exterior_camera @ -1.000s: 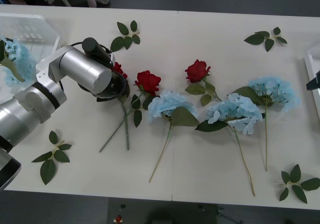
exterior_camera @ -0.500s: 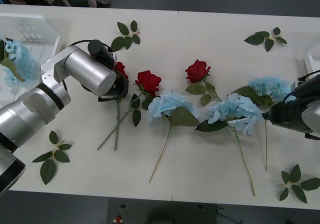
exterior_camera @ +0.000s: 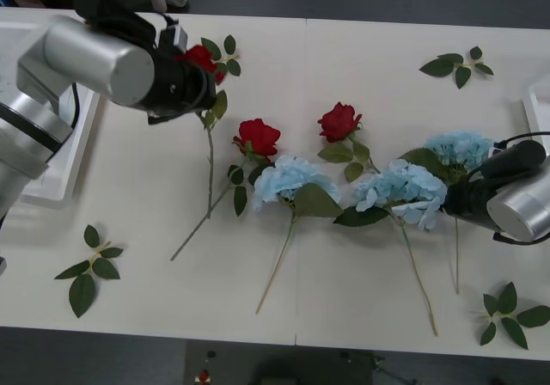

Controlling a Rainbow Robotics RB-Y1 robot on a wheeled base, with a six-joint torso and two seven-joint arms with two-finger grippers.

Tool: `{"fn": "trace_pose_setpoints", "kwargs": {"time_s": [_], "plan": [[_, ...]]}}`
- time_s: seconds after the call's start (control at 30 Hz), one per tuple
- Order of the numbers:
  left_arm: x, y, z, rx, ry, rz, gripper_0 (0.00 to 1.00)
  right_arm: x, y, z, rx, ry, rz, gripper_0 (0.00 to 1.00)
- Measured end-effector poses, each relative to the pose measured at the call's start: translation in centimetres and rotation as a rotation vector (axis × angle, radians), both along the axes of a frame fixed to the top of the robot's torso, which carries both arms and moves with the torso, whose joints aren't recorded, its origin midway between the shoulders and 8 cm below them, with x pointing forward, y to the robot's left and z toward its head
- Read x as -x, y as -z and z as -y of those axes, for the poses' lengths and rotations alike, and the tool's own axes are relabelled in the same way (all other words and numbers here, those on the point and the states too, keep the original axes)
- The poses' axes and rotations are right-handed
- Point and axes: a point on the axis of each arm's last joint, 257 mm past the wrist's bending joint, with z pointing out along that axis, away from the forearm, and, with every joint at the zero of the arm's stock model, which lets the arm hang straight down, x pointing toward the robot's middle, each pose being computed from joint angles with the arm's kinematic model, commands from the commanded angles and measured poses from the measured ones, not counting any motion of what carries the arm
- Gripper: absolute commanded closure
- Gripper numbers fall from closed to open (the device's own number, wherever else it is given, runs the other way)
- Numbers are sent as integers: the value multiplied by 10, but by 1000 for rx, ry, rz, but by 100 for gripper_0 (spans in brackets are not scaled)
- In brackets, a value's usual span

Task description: Put the red flowers into the right box and the blue flowers into the left box

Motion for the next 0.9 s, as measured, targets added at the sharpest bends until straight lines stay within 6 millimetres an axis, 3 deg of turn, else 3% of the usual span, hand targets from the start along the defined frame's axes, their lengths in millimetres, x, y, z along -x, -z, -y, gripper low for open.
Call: {"fn": "trace_pose_setpoints", "kwargs": {"time_s": [0.03, 0.07, 0.1, 0.23, 0.33, 0.5, 0.7, 0.9], "plan": [[3, -25, 6, 18, 58, 41, 100, 1, 1, 3, 2, 5, -3, 90], [8, -50, 13, 21, 122, 91, 100, 1, 2, 5, 4, 10, -5, 90], [13, -72, 20, 14, 186, 147, 100, 1, 3, 6, 6, 13, -7, 100], [44, -138, 59, -33, 411, 366, 100, -2, 1, 10, 10, 20, -3, 100], [67, -168, 84, -26, 489, 469, 100, -11, -8, 7, 3, 16, 17, 100], [102, -197, 113, -95, 646, 699, 100, -29, -32, -2, -91, 30, 64, 100], [121, -201, 124, -25, 674, 797, 100, -54, -87, 17, -102, 27, 170, 100], [132, -216, 154, 104, 676, 833, 100, -67, -141, 31, 7, -234, 212, 100]]}}
